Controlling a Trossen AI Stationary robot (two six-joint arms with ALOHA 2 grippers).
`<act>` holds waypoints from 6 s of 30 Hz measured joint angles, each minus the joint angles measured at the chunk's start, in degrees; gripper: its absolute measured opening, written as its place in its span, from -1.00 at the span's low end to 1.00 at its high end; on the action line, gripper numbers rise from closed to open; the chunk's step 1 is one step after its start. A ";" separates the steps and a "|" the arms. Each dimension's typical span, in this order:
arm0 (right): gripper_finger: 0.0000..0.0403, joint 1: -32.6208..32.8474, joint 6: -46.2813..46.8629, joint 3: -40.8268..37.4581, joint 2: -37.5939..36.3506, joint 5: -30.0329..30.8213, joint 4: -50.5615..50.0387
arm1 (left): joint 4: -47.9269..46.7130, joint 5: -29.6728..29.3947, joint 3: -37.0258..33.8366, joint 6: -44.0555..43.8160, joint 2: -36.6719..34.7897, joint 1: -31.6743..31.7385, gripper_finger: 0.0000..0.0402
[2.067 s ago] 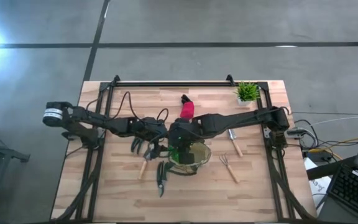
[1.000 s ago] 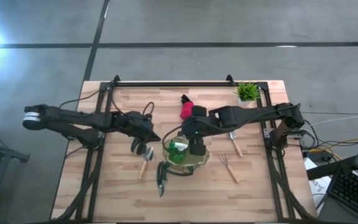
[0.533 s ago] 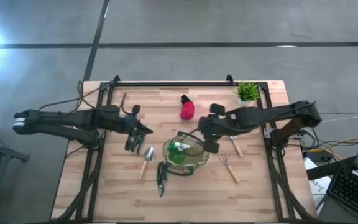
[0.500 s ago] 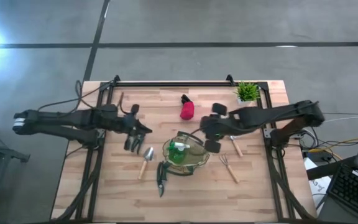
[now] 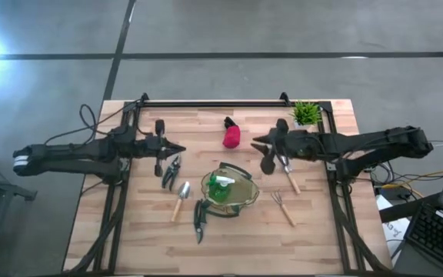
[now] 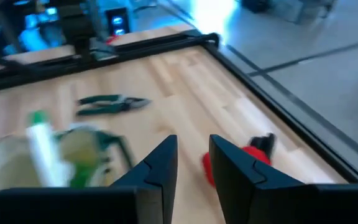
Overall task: Pick & Place Garden tools in Gardening bag
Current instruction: Put the red gloves into the white gardening bag
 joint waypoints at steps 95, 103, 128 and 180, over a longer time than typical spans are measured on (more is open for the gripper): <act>-0.74 5.59 -18.61 44.25 18.77 13.61 -48.22 | 4.70 -4.46 -5.48 -12.51 -1.06 5.80 -0.90; -0.74 11.44 -4.34 43.16 20.15 12.63 -44.57 | 4.96 -4.37 -5.48 -13.05 -1.06 5.80 -0.90; -0.74 22.94 5.54 30.84 25.15 17.52 -21.48 | 4.68 -3.87 -5.48 -13.27 -1.04 5.82 -0.90; -0.75 22.01 4.74 -6.95 26.54 13.48 35.52 | 4.33 -3.98 -5.48 -13.20 -0.93 5.82 -0.90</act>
